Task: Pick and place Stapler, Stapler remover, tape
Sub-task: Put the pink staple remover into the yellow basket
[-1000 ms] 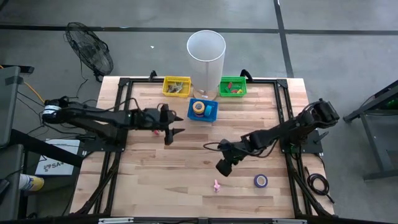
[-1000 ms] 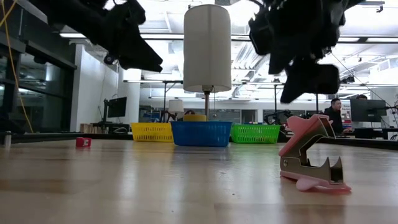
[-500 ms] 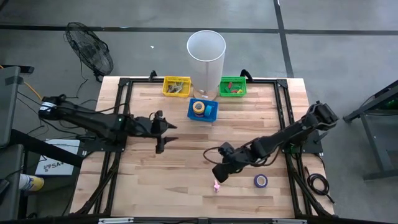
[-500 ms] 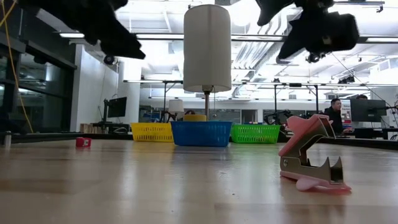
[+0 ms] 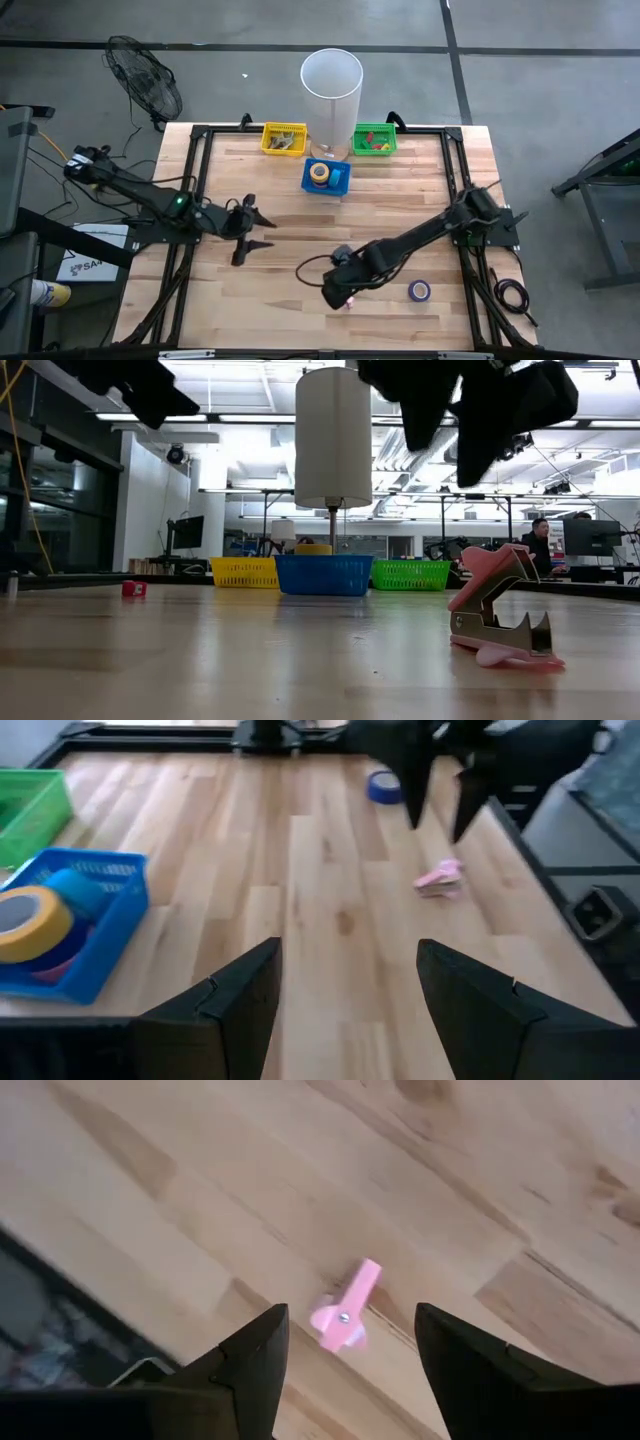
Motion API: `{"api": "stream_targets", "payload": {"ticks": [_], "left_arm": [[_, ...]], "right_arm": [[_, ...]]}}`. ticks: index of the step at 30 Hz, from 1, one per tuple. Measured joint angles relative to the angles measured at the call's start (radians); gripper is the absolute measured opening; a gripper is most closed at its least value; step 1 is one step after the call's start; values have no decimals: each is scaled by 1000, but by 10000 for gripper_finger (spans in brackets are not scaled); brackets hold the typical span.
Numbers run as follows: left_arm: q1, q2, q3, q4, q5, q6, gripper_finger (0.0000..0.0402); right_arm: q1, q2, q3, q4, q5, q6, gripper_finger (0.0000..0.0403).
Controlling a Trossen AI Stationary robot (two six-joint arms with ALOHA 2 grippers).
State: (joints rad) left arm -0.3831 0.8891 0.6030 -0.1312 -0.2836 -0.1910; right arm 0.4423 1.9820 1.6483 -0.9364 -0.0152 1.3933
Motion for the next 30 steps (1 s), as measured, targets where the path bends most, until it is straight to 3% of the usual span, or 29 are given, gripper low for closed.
{"api": "stream_targets", "payload": {"ticks": [6,11,30], "left_arm": [[-76,0,0,2,-51,-6,229],[-115,0,0,2,-93,-16,229],[-115,0,0,1,-126,-13,230]], "right_arm": [[0,105,98,-71,-25,16,208],[1,142,82,-58,-71,28,208],[31,188,46,24,-70,22,208]]}}
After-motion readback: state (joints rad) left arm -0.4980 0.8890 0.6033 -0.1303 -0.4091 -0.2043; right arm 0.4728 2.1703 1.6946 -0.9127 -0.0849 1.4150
